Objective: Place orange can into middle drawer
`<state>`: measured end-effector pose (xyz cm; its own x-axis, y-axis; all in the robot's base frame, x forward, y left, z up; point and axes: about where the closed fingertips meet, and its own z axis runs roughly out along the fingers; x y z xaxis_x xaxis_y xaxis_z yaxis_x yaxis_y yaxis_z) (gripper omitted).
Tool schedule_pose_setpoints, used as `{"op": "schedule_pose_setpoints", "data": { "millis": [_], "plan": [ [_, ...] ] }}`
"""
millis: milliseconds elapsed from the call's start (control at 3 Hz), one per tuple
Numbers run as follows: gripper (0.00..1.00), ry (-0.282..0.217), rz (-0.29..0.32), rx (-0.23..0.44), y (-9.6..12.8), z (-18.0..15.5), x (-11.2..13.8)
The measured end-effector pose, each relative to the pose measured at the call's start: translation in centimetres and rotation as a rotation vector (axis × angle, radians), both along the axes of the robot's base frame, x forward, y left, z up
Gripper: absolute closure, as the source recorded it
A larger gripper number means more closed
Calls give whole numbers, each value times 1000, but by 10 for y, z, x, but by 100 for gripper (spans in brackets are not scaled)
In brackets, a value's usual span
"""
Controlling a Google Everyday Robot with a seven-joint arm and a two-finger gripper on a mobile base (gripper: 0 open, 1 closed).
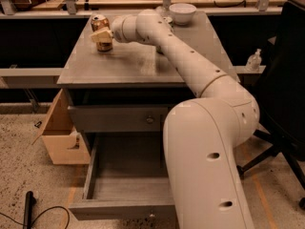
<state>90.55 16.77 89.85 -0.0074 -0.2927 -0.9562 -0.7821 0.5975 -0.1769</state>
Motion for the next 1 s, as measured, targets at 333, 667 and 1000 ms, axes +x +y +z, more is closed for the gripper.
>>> {"op": "schedule_pose_setpoints", "data": {
  "millis": [333, 667, 1000],
  "plan": [
    [49, 1, 7, 2, 6, -2, 8],
    [74, 21, 30, 28, -5, 7, -6],
    [96, 30, 29, 68, -40, 41, -44]
  ]
}}
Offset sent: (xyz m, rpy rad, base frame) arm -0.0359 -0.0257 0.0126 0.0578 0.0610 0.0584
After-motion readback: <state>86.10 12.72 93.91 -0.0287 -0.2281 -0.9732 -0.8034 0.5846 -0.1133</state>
